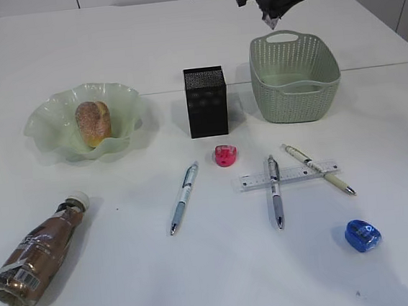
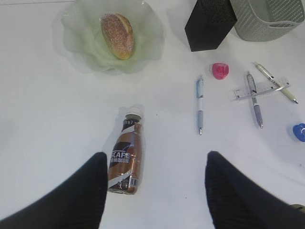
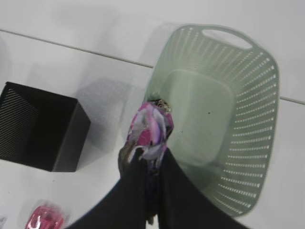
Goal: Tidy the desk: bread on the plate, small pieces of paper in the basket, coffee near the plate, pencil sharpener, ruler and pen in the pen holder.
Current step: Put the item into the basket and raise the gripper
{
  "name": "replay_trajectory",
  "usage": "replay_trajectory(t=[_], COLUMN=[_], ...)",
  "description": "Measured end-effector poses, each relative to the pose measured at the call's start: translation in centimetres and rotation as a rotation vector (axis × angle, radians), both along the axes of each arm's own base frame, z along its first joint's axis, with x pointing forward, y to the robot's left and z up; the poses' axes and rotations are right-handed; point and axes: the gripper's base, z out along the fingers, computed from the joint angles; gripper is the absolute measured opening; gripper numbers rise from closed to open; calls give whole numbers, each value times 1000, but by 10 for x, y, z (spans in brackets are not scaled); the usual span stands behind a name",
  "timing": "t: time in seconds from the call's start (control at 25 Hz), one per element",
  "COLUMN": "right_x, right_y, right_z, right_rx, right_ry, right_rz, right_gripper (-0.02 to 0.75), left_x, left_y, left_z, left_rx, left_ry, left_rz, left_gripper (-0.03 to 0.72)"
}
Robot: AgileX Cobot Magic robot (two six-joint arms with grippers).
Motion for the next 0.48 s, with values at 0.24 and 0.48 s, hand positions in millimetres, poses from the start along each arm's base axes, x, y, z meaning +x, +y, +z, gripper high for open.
replay_trajectory(t=[0.24,0.48], right_x=[25,41], right_y=[-33,-59], right_z=[-28,-59], right_rx=[-27,-26], right_ry=[-25,11], right_rz=[-80,-144], right_gripper=[29,29], left_x=[0,0], left_y=[0,0], left_z=[0,0], left_rx=[0,-3], left_ry=[0,1], left_rz=[0,-2], left_gripper=[456,456])
